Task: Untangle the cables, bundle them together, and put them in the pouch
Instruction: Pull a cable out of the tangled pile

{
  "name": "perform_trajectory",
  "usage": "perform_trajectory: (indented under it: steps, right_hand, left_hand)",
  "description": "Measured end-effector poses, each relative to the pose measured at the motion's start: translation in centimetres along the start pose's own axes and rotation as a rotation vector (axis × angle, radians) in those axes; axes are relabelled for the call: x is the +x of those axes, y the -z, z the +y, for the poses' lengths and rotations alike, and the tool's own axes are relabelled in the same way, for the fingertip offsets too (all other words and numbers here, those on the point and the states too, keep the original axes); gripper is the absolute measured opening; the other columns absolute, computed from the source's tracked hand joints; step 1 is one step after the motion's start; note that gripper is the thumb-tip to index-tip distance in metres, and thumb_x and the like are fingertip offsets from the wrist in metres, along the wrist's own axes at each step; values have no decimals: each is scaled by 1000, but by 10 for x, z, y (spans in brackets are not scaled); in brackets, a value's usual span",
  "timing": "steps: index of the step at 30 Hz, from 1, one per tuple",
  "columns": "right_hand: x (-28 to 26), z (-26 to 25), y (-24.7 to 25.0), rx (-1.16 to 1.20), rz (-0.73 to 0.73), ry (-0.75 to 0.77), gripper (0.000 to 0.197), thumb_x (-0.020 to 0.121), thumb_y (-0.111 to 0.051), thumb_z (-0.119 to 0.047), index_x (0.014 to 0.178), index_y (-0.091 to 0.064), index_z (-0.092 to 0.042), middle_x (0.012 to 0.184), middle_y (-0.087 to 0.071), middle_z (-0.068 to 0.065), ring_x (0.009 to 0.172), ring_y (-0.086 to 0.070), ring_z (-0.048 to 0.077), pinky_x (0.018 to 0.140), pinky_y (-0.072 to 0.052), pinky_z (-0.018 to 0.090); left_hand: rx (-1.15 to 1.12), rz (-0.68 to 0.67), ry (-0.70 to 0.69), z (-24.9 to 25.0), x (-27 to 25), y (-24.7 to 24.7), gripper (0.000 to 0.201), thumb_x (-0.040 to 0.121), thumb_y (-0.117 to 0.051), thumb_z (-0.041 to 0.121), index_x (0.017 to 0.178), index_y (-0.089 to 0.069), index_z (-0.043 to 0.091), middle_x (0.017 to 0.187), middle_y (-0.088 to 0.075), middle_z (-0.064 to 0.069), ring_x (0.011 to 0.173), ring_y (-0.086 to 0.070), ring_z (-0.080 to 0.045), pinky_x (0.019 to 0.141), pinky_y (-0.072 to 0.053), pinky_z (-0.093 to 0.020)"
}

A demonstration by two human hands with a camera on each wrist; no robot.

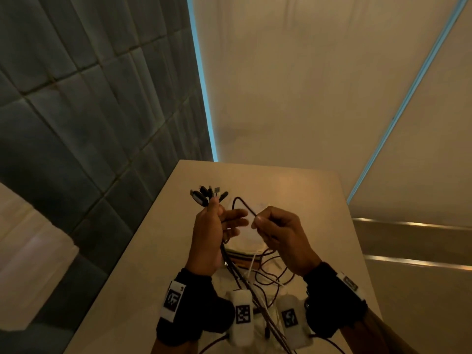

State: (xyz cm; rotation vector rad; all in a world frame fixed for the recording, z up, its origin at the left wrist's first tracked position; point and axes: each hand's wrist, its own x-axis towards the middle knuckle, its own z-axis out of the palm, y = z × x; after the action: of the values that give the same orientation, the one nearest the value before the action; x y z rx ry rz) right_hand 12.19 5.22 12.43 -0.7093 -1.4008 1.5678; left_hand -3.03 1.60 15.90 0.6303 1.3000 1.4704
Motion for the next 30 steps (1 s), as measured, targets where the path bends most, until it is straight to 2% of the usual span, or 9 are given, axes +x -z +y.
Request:
perform_trajectory:
  steps: [2,5,8,10,12,15,18,24,30]
  right_hand:
    - [-5,-3,-6,-20,-98,-24,18,90,-61,-8,77,-62,4,54,-42,5,46,-31,11,45,-26,21]
    - [-12,1,-10,-68,-169,-91,20,93,-58,-6,75,-62,1,58,-38,8,47,-31,10,46,-27,18]
    - [-15,10,-10,-65,-189,-115,25,96,-51,-3,77,-58,10,59,-38,10,46,-33,6,47,-31,14]
    - [-15,21,-8,-113,-194,-110,27,98,-48,-4,76,-58,9,59,-45,9,47,-37,4,50,-33,13]
    - [-16,38,0,-179,-158,-104,26,98,-49,-4,74,-58,3,61,-53,-5,54,-45,2,57,-38,14]
    - [-15,65,12,-266,-108,-101,28,98,-51,-8,71,-57,-3,68,-54,1,66,-50,9,68,-42,24]
    - [-15,83,18,-345,-81,-100,32,98,-50,-7,67,-52,-1,62,-49,-8,60,-46,3,64,-38,18]
    - [-11,116,24,-419,-64,-64,40,93,-49,-40,68,-50,-8,64,-45,-5,63,-43,9,64,-36,31]
    - [-12,135,37,-506,-49,-111,30,98,-48,-19,69,-51,-14,60,-49,-12,59,-42,2,61,-36,24]
  left_hand:
    - [-101,-91,22,4,-3,-3,43,103,-30,39,70,-43,15,86,-74,-17,76,-71,-29,59,-53,-31]
    - [-252,-205,-4,7,-7,-4,41,101,-34,40,71,-44,15,59,-53,-4,50,-50,-17,54,-46,-31]
    - [-290,-291,-82,6,-4,-5,35,97,-37,39,72,-41,14,55,-31,4,45,-26,-9,45,-33,-24]
    - [-279,-312,-130,6,-2,-2,33,96,-38,37,74,-43,13,55,-30,5,44,-24,-7,43,-28,-22]
    - [-282,-318,-147,7,-1,1,32,95,-38,37,75,-44,12,55,-31,6,44,-23,-6,43,-26,-21]
    - [-275,-303,-140,7,-2,3,32,95,-38,37,75,-44,13,55,-31,5,44,-22,-6,43,-21,-22]
    - [-273,-268,-108,6,-1,5,34,99,-35,36,73,-43,15,55,-31,6,43,-21,-6,43,-16,-24]
    - [-318,-229,-94,9,-3,10,33,98,-36,35,72,-42,15,55,-30,6,42,-21,-6,42,-16,-22]
    - [-340,-197,-123,15,-5,16,36,102,-31,31,71,-41,16,50,-28,8,40,-20,-5,41,-15,-22]
